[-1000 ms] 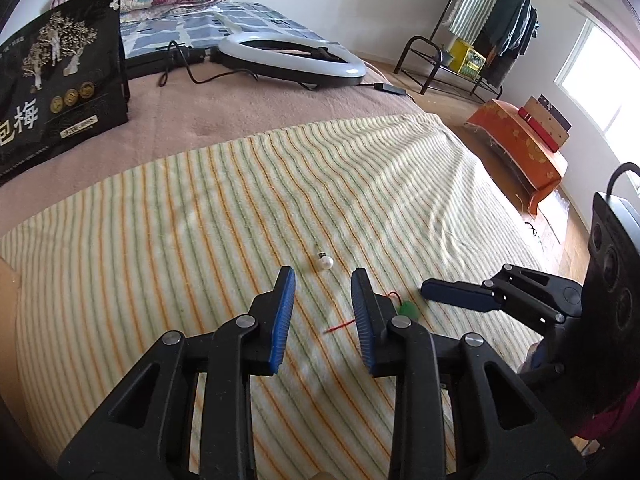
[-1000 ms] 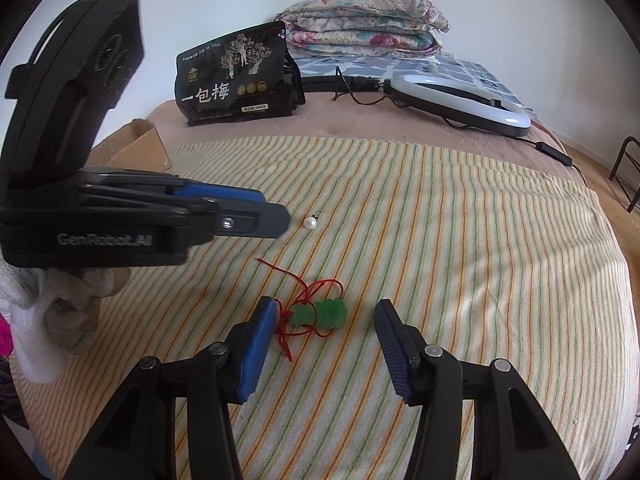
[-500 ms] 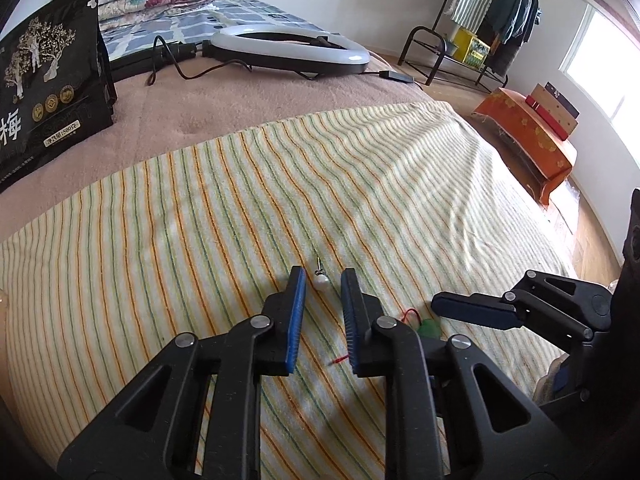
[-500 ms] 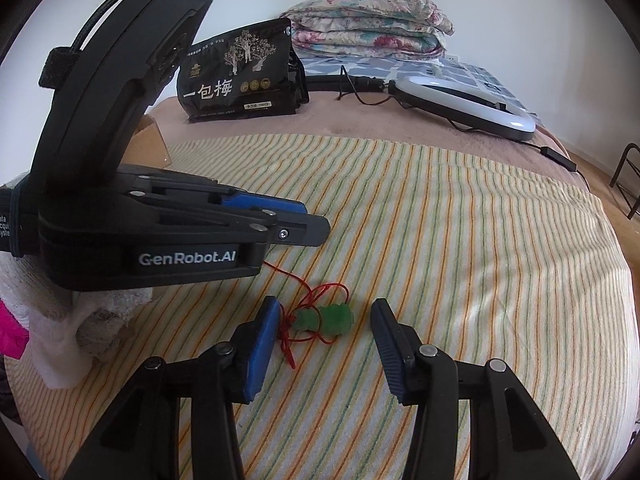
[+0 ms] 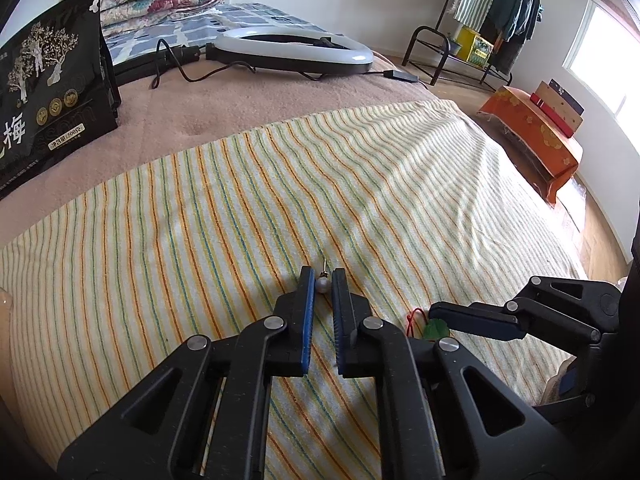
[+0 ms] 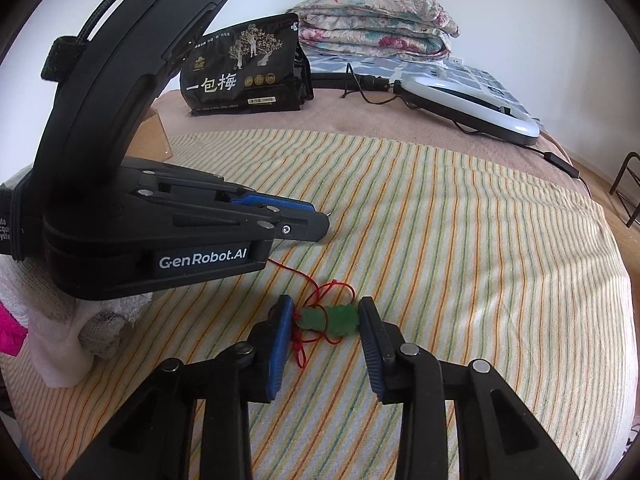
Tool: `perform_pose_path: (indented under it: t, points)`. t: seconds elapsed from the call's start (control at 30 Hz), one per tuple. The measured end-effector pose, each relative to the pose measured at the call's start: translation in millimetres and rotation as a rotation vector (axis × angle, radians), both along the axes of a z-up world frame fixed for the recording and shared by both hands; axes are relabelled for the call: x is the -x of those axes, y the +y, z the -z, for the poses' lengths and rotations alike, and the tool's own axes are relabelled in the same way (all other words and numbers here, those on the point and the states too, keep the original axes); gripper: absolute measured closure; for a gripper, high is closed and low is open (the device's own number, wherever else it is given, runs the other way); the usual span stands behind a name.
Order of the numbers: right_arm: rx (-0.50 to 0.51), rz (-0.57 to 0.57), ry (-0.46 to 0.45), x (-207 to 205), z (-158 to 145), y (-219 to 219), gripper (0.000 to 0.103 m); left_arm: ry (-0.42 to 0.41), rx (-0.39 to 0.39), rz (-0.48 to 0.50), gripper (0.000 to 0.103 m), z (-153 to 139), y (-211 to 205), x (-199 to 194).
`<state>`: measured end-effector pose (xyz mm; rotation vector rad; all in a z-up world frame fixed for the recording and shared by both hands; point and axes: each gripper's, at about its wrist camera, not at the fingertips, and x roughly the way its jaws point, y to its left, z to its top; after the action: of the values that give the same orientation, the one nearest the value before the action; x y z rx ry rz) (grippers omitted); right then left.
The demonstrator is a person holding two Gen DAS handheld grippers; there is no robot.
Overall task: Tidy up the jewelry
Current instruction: 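Close the left tool on the pearl earring while the right tool grasps the green jade pendant, then carry the pearl earring and jade pendant over the cardboard box with both tools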
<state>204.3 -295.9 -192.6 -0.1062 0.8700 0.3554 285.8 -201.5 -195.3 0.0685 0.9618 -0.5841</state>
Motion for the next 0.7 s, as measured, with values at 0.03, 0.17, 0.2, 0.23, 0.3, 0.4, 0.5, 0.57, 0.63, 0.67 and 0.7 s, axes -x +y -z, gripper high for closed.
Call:
perform_pose_path:
  t: [0.03, 0.17, 0.2, 0.23, 0.3, 0.4, 0.5, 0.57, 0.63, 0.67, 0.7]
  points:
    - [-0.001, 0.002, -0.001, 0.2, -0.5, -0.4, 0.07, -0.002, 0.0, -0.001, 0.097, -0.4, 0.3, 0.0]
    - [-0.005, 0.013, -0.007, 2.4, -2.9, -2.1, 0.07, -0.007, -0.002, -0.009, 0.097, -3.7, 2.3, 0.6]
    - [-0.007, 0.017, -0.009, 3.2, -3.6, -2.7, 0.07, -0.008, -0.003, -0.011, 0.097, -5.1, 3.0, 1.3]
    - [-0.011, 0.024, -0.01, 3.8, -4.8, -3.9, 0.07, -0.011, -0.004, -0.014, 0.097, -6.5, 4.1, 1.8]
    - [-0.021, 0.031, -0.009, 5.2, -6.7, -6.4, 0.07, -0.011, 0.0, -0.02, 0.097, -9.6, 6.4, 3.4]
    - [-0.022, 0.036, -0.011, 7.6, -9.9, -7.1, 0.07, -0.022, -0.002, -0.024, 0.097, -15.8, 8.6, 7.1]
    - [-0.02, 0.037, -0.017, 12.3, -15.5, -7.1, 0.07, -0.034, 0.0, -0.027, 0.097, -23.8, 10.8, 11.6]
    - [-0.015, 0.038, -0.022, 15.4, -19.4, -6.8, 0.07, -0.043, -0.002, -0.029, 0.097, -28.9, 12.1, 14.7]
    - [-0.01, 0.041, -0.029, 18.8, -24.0, -7.1, 0.07, -0.052, -0.004, -0.029, 0.097, -34.8, 13.6, 18.5]
    - [-0.01, 0.044, -0.032, 20.2, -26.4, -7.8, 0.07, -0.058, -0.004, -0.029, 0.097, -38.3, 14.7, 20.7]
    - [-0.011, 0.048, -0.036, 21.7, -29.7, -8.9, 0.07, -0.063, -0.003, -0.03, 0.097, -41.1, 15.8, 22.6]
